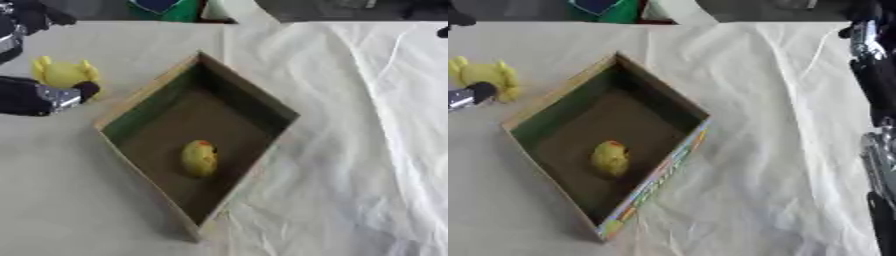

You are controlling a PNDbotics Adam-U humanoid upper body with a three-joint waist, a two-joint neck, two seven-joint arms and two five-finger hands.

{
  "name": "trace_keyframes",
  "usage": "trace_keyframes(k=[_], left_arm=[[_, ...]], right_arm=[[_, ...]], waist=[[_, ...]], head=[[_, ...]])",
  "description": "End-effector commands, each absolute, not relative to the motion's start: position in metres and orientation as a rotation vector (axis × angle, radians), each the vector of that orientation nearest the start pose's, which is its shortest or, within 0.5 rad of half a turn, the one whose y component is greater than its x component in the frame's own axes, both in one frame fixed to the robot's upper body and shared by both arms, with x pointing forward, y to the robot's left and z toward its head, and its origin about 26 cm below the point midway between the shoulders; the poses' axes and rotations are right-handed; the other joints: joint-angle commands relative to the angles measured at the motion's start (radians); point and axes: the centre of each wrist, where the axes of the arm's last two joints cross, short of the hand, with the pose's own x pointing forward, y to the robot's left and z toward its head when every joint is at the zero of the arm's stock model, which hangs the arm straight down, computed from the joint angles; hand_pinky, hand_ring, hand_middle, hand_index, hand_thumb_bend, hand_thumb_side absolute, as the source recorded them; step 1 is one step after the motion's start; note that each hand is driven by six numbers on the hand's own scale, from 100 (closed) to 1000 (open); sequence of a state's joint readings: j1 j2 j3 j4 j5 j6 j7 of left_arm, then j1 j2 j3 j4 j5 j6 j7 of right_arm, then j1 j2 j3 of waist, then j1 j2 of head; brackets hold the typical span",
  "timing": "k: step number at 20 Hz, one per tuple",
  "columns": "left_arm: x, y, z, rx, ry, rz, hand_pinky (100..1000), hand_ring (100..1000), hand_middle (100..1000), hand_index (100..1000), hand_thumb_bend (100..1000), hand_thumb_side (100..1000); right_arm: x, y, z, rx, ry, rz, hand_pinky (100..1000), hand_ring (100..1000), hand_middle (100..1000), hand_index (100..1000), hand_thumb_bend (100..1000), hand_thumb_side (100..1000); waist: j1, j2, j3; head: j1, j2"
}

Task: Pick up objects on the table and place them in the box.

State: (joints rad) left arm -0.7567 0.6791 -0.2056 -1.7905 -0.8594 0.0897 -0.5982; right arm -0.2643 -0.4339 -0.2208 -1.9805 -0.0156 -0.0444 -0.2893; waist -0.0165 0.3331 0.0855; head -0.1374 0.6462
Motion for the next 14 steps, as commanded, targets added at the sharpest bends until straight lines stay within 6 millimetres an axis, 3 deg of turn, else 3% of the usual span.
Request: trace_keyframes(k=[1,6,14], left_arm=[[0.359,0.261,0.319,1.272,-1.492,-1.57,684,863,866,974,559,820],[0.384,0.276,0.314,1.295,-1.38,-1.523,698,877,879,995,633,872],[0.416,0.298,0.3,1.348,-1.232,-1.45,709,894,897,1000,664,846]], right_arm=[[0.288,-0.333,0.229,-0.592,-2.385,-0.013,740,564,426,723,100,504],[0.288,-0.332,0.23,-0.587,-2.388,-0.007,740,564,426,723,100,503],[0.289,-0.33,0.232,-0.576,-2.398,0.001,740,561,424,723,100,499]], waist=[[0.0,-0.014,-0.005],[-0.002,-0.007,-0.016],[-0.005,0.01,-0.037]], head=[[0.008,-0.017],[0.018,-0.028],[0.034,-0.05]])
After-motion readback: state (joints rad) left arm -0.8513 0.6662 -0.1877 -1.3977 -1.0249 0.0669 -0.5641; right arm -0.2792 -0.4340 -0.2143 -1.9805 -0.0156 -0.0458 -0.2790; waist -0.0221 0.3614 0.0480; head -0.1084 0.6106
